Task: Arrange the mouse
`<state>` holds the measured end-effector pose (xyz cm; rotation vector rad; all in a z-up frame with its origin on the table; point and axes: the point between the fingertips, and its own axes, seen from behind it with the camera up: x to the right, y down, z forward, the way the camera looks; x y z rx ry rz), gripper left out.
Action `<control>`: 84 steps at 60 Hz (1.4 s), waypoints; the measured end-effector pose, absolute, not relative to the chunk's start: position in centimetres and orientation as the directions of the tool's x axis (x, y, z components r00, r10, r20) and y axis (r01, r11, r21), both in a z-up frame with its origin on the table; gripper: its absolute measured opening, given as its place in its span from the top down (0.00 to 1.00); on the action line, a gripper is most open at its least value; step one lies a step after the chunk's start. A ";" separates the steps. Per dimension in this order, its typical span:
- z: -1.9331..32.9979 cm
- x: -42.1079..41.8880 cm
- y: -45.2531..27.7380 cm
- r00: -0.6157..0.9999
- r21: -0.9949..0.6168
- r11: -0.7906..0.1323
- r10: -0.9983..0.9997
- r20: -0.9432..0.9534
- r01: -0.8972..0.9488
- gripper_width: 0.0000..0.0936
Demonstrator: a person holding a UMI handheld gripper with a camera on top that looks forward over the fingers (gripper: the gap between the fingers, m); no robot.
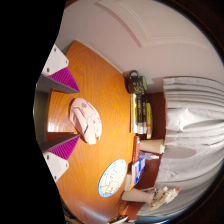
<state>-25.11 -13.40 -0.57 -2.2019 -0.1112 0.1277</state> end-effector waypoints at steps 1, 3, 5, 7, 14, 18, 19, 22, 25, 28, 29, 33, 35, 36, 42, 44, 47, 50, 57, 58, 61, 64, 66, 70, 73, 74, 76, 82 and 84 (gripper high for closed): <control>-0.6 -25.4 -12.9 0.991 -0.805 -0.592 0.122 -0.050 0.032 0.12; -0.9 -25.6 -12.0 0.993 -0.801 -0.598 0.107 -0.044 0.029 0.11; -1.0 -25.8 -11.2 0.995 -0.798 -0.602 0.096 -0.033 0.031 0.11; -1.1 -26.0 -10.3 0.996 -0.795 -0.606 0.088 -0.025 0.033 0.12; -1.2 -26.8 -7.3 0.998 -0.794 -0.607 0.060 -0.020 0.021 0.12; -1.2 -27.3 -5.5 0.998 -0.791 -0.611 0.054 -0.019 0.018 0.12; -1.2 -27.4 -5.2 0.998 -0.790 -0.613 0.052 -0.018 0.018 0.12; -1.3 -27.6 -4.0 0.999 -0.788 -0.615 0.050 -0.012 0.021 0.13; -1.2 -27.6 -3.0 0.999 -0.786 -0.618 0.042 -0.009 0.019 0.16; -1.2 -27.5 -2.1 1.000 -0.784 -0.620 0.030 -0.011 0.010 0.21; -1.2 -27.4 -1.8 1.000 -0.784 -0.620 0.025 -0.009 0.009 0.23; -1.3 -27.1 -1.0 1.000 -0.780 -0.625 0.007 -0.006 0.000 0.36; -1.3 -27.0 -0.6 1.000 -0.778 -0.628 0.003 -0.006 -0.003 0.39; -1.3 -26.9 -0.5 1.000 -0.776 -0.631 0.001 -0.002 -0.001 0.41; -1.5 -26.8 0.2 1.000 -0.757 -0.653 -0.001 0.008 0.005 0.47; -1.6 -26.7 0.5 1.000 -0.747 -0.664 0.000 0.013 0.010 0.50; -1.6 -26.6 1.0 1.000 -0.731 -0.682 0.002 0.013 0.011 0.53; -1.7 -26.5 1.7 1.000 -0.717 -0.697 0.002 0.013 0.011 0.56; -0.4 -26.6 3.4 0.999 -0.694 -0.720 0.047 -0.010 0.027 0.57; 0.1 -26.7 3.8 0.998 -0.701 -0.713 0.054 -0.024 0.022 0.57; 2.8 -26.3 4.9 0.996 -0.729 -0.685 0.070 -0.053 0.009 0.57; 6.1 -25.2 6.0 0.994 -0.759 -0.651 0.088 -0.059 0.013 0.57; 8.5 -24.2 6.7 0.994 -0.780 -0.626 0.097 -0.056 0.017 0.57; 13.8 -21.6 7.9 0.993 -0.827 -0.562 0.107 -0.047 0.021 0.57; 18.2 -19.0 8.6 0.994 -0.866 -0.500 0.097 -0.049 0.006 0.56; 19.6 -18.0 8.9 0.994 -0.878 -0.479 0.093 -0.050 0.000 0.56; 22.0 -16.0 9.2 0.995 -0.897 -0.442 0.086 -0.049 -0.006 0.56; 26.3 -9.2 9.9 0.998 -0.924 -0.381 0.055 0.005 0.025 0.56; 26.6 -7.1 10.2 0.999 -0.925 -0.377 0.049 0.023 0.040 0.56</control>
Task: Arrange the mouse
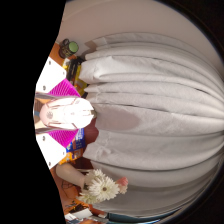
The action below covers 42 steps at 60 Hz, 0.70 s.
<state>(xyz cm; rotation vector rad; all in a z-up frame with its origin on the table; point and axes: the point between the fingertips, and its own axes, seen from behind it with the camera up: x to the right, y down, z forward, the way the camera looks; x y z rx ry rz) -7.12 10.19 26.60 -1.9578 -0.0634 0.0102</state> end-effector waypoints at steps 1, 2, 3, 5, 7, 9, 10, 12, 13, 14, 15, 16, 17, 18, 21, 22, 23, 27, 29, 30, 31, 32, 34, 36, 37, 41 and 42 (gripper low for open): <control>26.5 -6.1 10.2 0.999 -0.928 -0.369 0.044 0.029 0.043 0.57; 26.3 -5.1 10.4 0.999 -0.928 -0.371 0.040 0.030 0.042 0.57; 26.1 -4.1 10.6 0.999 -0.924 -0.380 0.036 0.027 0.039 0.57; 25.0 -2.3 10.8 0.999 -0.917 -0.397 0.028 0.023 0.033 0.57; 23.6 -0.5 10.8 0.999 -0.907 -0.419 0.020 0.028 0.034 0.57; 21.9 1.2 10.8 0.999 -0.895 -0.445 0.006 0.035 0.034 0.57; 21.0 2.0 10.8 0.999 -0.888 -0.459 -0.001 0.038 0.033 0.57; 18.8 3.2 10.7 0.999 -0.879 -0.477 -0.014 0.039 0.027 0.57; 17.8 3.8 10.7 0.999 -0.868 -0.497 -0.016 0.033 0.021 0.57; 16.7 4.3 10.6 0.999 -0.858 -0.514 -0.020 0.027 0.013 0.57; 15.6 4.6 10.5 1.000 -0.849 -0.529 -0.024 0.020 0.004 0.57; 14.5 5.0 10.4 1.000 -0.840 -0.543 -0.027 0.014 -0.003 0.57; 13.4 5.3 10.3 0.999 -0.831 -0.556 -0.031 0.008 -0.010 0.58; 12.3 5.5 10.2 0.999 -0.822 -0.570 -0.035 0.001 -0.019 0.57; 9.1 5.8 9.7 0.999 -0.789 -0.613 -0.038 -0.015 -0.035 0.57; 8.1 5.8 9.6 0.999 -0.780 -0.625 -0.038 -0.016 -0.036 0.57; 7.2 5.8 9.4 0.999 -0.771 -0.635 -0.037 -0.019 -0.038 0.57; 4.1 5.4 8.8 0.999 -0.744 -0.667 -0.032 -0.035 -0.048 0.57; 2.8 5.1 8.5 0.999 -0.729 -0.682 -0.028 -0.045 -0.052 0.57; 2.3 4.9 8.4 0.999 -0.724 -0.688 -0.025 -0.048 -0.052 0.57; 1.8 4.7 8.2 0.998 -0.718 -0.695 -0.023 -0.051 -0.052 0.57; 1.3 4.5 8.1 0.998 -0.713 -0.699 -0.020 -0.055 -0.053 0.57; 0.3 4.2 7.9 0.998 -0.703 -0.709 -0.022 -0.063 -0.060 0.57; -0.6 3.9 7.7 0.997 -0.693 -0.718 -0.022 -0.070 -0.064 0.58; -1.0 3.9 7.6 0.997 -0.688 -0.723 -0.022 -0.071 -0.065 0.58; -1.1 4.0 7.6 0.997 -0.700 -0.711 -0.040 -0.062 -0.072 0.55; -1.0 4.0 7.7 0.997 -0.704 -0.706 -0.044 -0.059 -0.073 0.55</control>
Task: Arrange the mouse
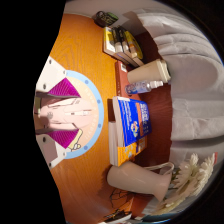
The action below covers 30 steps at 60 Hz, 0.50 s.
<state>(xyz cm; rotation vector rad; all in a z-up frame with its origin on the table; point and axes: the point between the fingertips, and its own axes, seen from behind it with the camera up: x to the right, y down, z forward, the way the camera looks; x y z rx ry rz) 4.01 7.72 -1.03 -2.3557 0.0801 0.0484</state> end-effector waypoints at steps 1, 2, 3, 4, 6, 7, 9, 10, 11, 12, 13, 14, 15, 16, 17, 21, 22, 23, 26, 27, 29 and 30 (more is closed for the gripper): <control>-1.1 4.0 7.8 0.998 -0.706 -0.705 -0.045 -0.054 -0.069 0.53; -1.2 4.0 7.7 0.998 -0.703 -0.708 -0.044 -0.047 -0.064 0.53; -1.2 4.0 7.7 0.998 -0.704 -0.708 -0.043 -0.037 -0.057 0.52; -1.2 4.0 7.7 0.999 -0.705 -0.707 -0.042 -0.027 -0.049 0.50; -1.3 4.1 7.8 0.999 -0.705 -0.709 -0.042 -0.010 -0.037 0.48; -1.3 4.1 7.9 0.999 -0.707 -0.706 -0.043 -0.006 -0.035 0.46; -1.3 4.1 7.9 0.999 -0.706 -0.707 -0.049 -0.005 -0.038 0.44; -1.2 4.1 7.9 0.999 -0.709 -0.704 -0.053 -0.008 -0.043 0.44; -1.3 4.1 7.9 0.998 -0.709 -0.703 -0.057 -0.012 -0.049 0.43; -1.3 4.1 7.9 0.998 -0.709 -0.703 -0.061 -0.017 -0.055 0.42; -1.2 4.1 8.0 0.998 -0.710 -0.701 -0.065 -0.023 -0.062 0.41; -1.2 4.0 8.0 0.997 -0.711 -0.700 -0.067 -0.029 -0.068 0.40; -1.2 3.9 8.0 0.997 -0.711 -0.700 -0.069 -0.038 -0.075 0.38; -1.2 3.7 8.0 0.996 -0.711 -0.699 -0.070 -0.048 -0.083 0.36; -1.1 3.5 8.1 0.996 -0.710 -0.698 -0.068 -0.057 -0.088 0.31; -0.9 2.8 8.0 0.995 -0.702 -0.706 -0.053 -0.086 -0.098 0.18; -0.9 2.8 8.0 0.995 -0.699 -0.709 -0.053 -0.086 -0.099 0.16; -0.8 2.8 7.9 0.995 -0.695 -0.712 -0.055 -0.083 -0.097 0.16; 0.0 3.3 7.4 0.997 -0.694 -0.715 -0.060 -0.054 -0.081 0.10; 0.5 3.4 7.2 0.997 -0.697 -0.714 -0.060 -0.044 -0.074 0.09; 1.7 3.5 6.7 0.998 -0.704 -0.707 -0.064 -0.030 -0.066 0.10; 2.5 3.6 6.4 0.997 -0.710 -0.701 -0.067 -0.025 -0.065 0.10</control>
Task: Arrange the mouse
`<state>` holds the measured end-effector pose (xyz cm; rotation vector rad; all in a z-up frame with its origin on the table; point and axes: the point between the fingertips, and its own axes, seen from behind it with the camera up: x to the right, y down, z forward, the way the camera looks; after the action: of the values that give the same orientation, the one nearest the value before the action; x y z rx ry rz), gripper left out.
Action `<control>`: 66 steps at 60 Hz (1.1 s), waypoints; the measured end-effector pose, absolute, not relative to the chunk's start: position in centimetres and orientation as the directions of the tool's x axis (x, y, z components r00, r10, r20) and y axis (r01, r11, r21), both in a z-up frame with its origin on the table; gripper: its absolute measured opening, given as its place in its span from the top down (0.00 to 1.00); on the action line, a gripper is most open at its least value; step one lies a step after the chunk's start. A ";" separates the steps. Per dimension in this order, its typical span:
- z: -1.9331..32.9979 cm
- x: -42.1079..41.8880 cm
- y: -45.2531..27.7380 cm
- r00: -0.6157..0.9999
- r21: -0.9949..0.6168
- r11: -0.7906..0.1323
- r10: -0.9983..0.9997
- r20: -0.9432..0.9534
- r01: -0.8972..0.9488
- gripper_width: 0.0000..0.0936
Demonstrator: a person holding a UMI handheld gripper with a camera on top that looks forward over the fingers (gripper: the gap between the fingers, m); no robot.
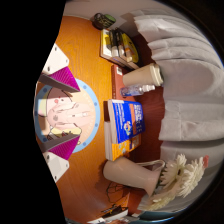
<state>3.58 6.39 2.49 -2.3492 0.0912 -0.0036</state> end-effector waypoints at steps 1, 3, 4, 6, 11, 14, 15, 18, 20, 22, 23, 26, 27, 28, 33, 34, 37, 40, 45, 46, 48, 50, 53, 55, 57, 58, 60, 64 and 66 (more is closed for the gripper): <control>3.4 3.6 6.1 0.997 -0.719 -0.692 -0.070 -0.022 -0.064 0.10; 5.2 3.7 5.3 0.997 -0.735 -0.675 -0.075 -0.020 -0.065 0.11; 6.3 3.7 4.9 0.997 -0.743 -0.666 -0.078 -0.020 -0.067 0.11; 8.4 3.6 3.9 0.996 -0.759 -0.647 -0.084 -0.020 -0.070 0.11; 13.7 3.4 1.0 0.996 -0.797 -0.600 -0.089 -0.022 -0.072 0.11; 16.6 3.1 -1.0 0.996 -0.819 -0.569 -0.089 -0.022 -0.069 0.11; 17.5 3.0 -1.7 0.995 -0.825 -0.561 -0.092 -0.023 -0.071 0.11; 19.8 2.7 -3.8 0.994 -0.837 -0.542 -0.102 -0.026 -0.078 0.11; 21.1 2.4 -5.1 0.994 -0.843 -0.532 -0.101 -0.028 -0.078 0.11; 22.5 2.1 -6.4 0.994 -0.851 -0.519 -0.102 -0.026 -0.075 0.11; 23.0 2.1 -7.0 0.994 -0.856 -0.512 -0.103 -0.024 -0.073 0.11; 24.4 1.6 -8.7 0.994 -0.864 -0.498 -0.104 -0.023 -0.073 0.11; 24.8 1.3 -9.2 0.995 -0.866 -0.496 -0.101 -0.024 -0.071 0.11; 25.2 1.1 -9.7 0.995 -0.869 -0.491 -0.098 -0.022 -0.068 0.12; 26.8 0.1 -11.9 0.996 -0.879 -0.474 -0.092 -0.008 -0.050 0.12; 27.0 -0.1 -12.4 0.996 -0.880 -0.472 -0.091 -0.012 -0.053 0.12; 27.7 -0.9 -13.4 0.996 -0.886 -0.458 -0.083 -0.029 -0.065 0.12; 28.0 -1.6 -14.4 0.997 -0.886 -0.460 -0.077 -0.027 -0.060 0.12; 28.1 -2.6 -15.8 0.998 -0.882 -0.470 -0.064 -0.011 -0.040 0.12; 28.1 -2.8 -16.1 0.998 -0.881 -0.472 -0.060 -0.008 -0.036 0.12; 28.1 -3.2 -16.7 0.999 -0.879 -0.477 -0.053 -0.004 -0.029 0.12; 28.1 -3.6 -17.1 0.999 -0.878 -0.478 -0.046 -0.001 -0.023 0.11; 28.3 -4.2 -17.8 0.999 -0.879 -0.477 -0.035 0.002 -0.015 0.11; 28.3 -4.5 -18.0 1.000 -0.881 -0.473 -0.031 0.004 -0.011 0.10; 28.5 -4.8 -18.2 1.000 -0.881 -0.474 -0.027 0.004 -0.009 0.10; 28.5 -4.9 -18.4 1.000 -0.881 -0.474 -0.026 0.005 -0.008 0.10; 28.6 -5.1 -18.6 1.000 -0.880 -0.475 -0.023 0.006 -0.006 0.10; 28.5 -5.4 -19.0 1.000 -0.880 -0.475 -0.021 0.011 0.000 0.10; 28.5 -5.5 -19.2 1.000 -0.879 -0.476 -0.018 0.013 0.003 0.10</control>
<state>-5.51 -19.23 28.54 -2.0667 0.0111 -0.0245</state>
